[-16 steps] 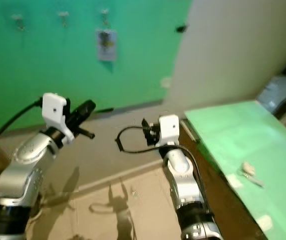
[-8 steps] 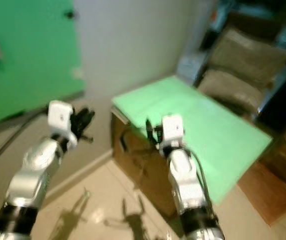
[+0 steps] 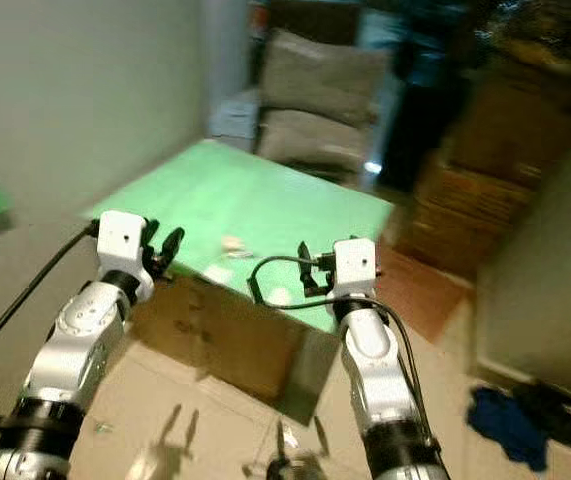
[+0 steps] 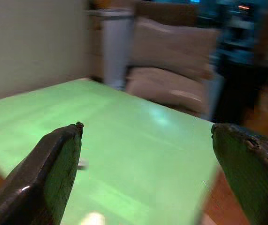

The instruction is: Hang keys on a hook

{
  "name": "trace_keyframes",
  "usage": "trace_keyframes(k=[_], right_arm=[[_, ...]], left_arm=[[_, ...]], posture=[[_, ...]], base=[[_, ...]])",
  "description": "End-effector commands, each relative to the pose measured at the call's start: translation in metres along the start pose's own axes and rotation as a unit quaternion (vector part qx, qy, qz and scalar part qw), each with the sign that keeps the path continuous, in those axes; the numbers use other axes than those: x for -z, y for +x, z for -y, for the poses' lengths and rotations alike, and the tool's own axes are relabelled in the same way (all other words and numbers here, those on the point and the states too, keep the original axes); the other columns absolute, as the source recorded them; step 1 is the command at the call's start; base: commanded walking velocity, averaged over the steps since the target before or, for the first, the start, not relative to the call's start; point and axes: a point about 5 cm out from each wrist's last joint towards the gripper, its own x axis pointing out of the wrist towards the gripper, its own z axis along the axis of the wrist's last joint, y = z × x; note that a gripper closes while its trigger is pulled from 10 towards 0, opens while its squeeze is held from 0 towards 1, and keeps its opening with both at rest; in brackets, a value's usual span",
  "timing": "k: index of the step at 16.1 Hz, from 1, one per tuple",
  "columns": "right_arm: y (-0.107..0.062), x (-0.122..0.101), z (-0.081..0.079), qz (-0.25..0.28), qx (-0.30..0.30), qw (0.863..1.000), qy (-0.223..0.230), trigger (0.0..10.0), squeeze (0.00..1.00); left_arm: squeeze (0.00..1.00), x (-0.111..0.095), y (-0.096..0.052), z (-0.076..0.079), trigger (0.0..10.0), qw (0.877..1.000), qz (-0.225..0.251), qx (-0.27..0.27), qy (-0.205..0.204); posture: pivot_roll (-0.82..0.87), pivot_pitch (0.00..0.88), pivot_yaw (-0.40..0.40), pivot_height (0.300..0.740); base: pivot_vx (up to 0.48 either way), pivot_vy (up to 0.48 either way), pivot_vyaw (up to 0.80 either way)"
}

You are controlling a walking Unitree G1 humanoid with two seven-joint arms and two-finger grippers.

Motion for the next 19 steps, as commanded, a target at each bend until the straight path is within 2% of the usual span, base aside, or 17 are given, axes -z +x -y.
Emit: trace_keyframes(k=[1, 3, 4, 5, 6, 9, 12, 16, 18, 19], right_arm=[[0.006, -0.008, 0.002, 0.008, 0.004, 1.000, 0.010, 10.0, 1.00], [0.006, -0.007, 0.001, 0.001, 0.002, 1.000, 0.000, 10.0, 0.99], [0.006, -0.006, 0.001, -0.002, 0.001, 1.000, -0.003, 10.0, 0.91], [0.006, -0.005, 0.000, -0.005, -0.002, 1.000, -0.010, 10.0, 0.18], [0.004, -0.005, -0.001, -0.002, -0.006, 1.000, -0.014, 10.0, 0.00], [0.001, -0.004, -0.001, -0.006, -0.008, 1.000, -0.015, 10.0, 0.00], [0.001, -0.007, -0.002, 0.005, -0.017, 1.000, -0.021, 10.0, 0.00], [0.001, -0.007, -0.002, 0.004, -0.016, 1.000, -0.024, 10.0, 0.00], [0.000, -0.006, -0.001, -0.003, -0.015, 1.000, -0.024, 10.0, 0.00], [-0.001, -0.004, -0.002, -0.006, -0.017, 1.000, -0.022, 10.0, 0.00]], left_arm=[[1.00, -0.007, 0.004, 0.002, 10.0, 1.000, 0.015, -0.008, 0.004], [1.00, -0.006, 0.005, 0.007, 10.0, 1.000, 0.016, 0.001, 0.006], [1.00, -0.007, 0.005, 0.008, 10.0, 1.000, 0.018, 0.002, 0.011], [0.00, -0.009, 0.004, 0.006, 10.0, 0.999, 0.029, -0.007, 0.013], [0.00, -0.008, 0.004, 0.003, 10.0, 0.999, 0.028, -0.022, 0.017], [0.00, -0.006, 0.004, 0.001, 10.0, 0.999, 0.025, -0.023, 0.016], [0.00, -0.004, 0.004, 0.008, 10.0, 1.000, 0.024, -0.003, 0.016], [0.00, -0.003, 0.005, 0.010, 10.0, 1.000, 0.024, 0.004, 0.010], [0.00, -0.002, 0.005, 0.011, 10.0, 1.000, 0.020, 0.011, -0.002], [0.00, -0.002, 0.005, 0.011, 10.0, 1.000, 0.018, 0.016, 0.007]], posture=[[0.00, 0.000, -0.012, 0.740], [0.00, 0.000, -0.008, 0.740], [0.00, 0.000, -0.008, 0.740], [-0.01, 0.000, -0.004, 0.740], [-0.01, 0.000, -0.002, 0.740], [-0.02, 0.000, -0.001, 0.740], [-0.02, 0.000, -0.001, 0.740], [-0.02, 0.000, 0.001, 0.740], [-0.03, 0.000, 0.005, 0.740], [-0.03, 0.000, 0.005, 0.740]], base=[[0.000, 0.000, -0.78], [0.000, 0.000, -0.39], [0.000, 0.000, 0.00], [0.360, 0.000, 0.00], [0.465, 0.000, 0.00], [0.475, 0.000, 0.00], [0.480, 0.000, 0.00], [0.474, 0.000, 0.00], [0.174, 0.403, 0.00], [0.000, 0.480, -0.76]])
